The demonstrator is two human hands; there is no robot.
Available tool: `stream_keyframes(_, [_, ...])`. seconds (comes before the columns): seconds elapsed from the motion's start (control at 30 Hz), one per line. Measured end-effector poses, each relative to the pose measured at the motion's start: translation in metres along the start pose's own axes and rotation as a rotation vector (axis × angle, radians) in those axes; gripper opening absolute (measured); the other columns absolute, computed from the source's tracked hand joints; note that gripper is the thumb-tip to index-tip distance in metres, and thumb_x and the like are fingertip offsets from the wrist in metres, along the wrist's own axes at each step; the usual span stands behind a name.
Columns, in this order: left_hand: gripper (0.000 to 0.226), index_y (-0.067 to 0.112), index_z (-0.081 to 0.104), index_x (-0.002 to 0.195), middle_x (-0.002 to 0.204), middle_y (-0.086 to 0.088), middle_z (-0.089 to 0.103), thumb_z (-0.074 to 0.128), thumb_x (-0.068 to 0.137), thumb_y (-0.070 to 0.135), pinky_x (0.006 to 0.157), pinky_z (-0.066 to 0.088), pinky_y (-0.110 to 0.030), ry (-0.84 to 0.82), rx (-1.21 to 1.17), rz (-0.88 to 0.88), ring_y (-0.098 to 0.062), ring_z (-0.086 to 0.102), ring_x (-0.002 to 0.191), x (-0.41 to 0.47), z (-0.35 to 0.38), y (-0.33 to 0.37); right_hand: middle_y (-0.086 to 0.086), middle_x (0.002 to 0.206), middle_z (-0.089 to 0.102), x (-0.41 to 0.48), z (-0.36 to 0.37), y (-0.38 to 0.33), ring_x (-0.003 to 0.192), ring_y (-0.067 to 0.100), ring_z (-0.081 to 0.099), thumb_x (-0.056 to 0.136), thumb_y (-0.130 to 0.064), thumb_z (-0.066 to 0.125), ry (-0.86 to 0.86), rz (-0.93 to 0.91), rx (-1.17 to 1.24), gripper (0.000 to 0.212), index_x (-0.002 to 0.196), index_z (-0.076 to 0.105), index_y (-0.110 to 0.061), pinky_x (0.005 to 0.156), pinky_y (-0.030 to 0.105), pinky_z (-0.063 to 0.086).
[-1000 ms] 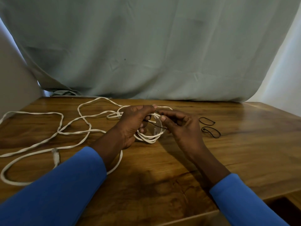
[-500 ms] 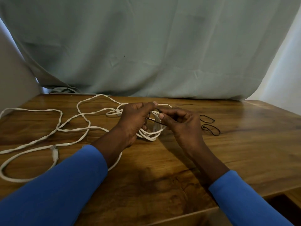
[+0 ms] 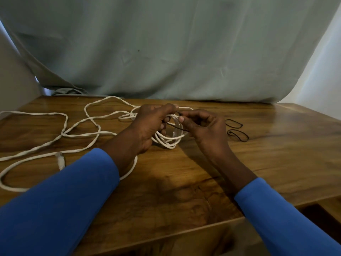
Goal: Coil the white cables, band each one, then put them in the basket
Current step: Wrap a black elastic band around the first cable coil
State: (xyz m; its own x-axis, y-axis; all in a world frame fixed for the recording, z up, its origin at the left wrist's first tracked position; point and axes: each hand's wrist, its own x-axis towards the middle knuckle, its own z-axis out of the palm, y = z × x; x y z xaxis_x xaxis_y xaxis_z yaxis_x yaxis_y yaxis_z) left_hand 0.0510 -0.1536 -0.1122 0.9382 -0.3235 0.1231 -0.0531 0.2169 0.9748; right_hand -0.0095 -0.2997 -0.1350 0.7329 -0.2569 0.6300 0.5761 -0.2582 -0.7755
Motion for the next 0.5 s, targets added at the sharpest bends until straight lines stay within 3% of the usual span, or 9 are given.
stream_keyframes(0.37, [0.018, 0.013, 0.069, 0.076, 0.056, 0.002, 0.05, 0.073, 0.09, 0.023, 0.048, 0.033, -0.024, -0.05, -0.003, -0.074, -0.008, 0.036, 0.043, 0.0035, -0.0052, 0.0029, 0.002, 0.094, 0.079, 0.0011, -0.0003, 0.0044, 0.082, 0.014, 0.072, 0.086, -0.003, 0.078, -0.023, -0.052, -0.065, 0.018, 0.093, 0.076, -0.019, 0.076, 0.029, 0.057])
stream_keyframes(0.5, [0.017, 0.013, 0.07, 0.077, 0.058, 0.002, 0.05, 0.074, 0.09, 0.024, 0.049, 0.034, -0.024, -0.074, 0.026, -0.061, -0.009, 0.037, 0.042, 0.0044, -0.0065, 0.0036, 0.002, 0.093, 0.079, 0.0017, 0.0006, 0.0062, 0.085, 0.017, 0.073, 0.085, -0.004, 0.079, -0.005, -0.077, -0.081, 0.016, 0.094, 0.077, -0.017, 0.08, 0.034, 0.058])
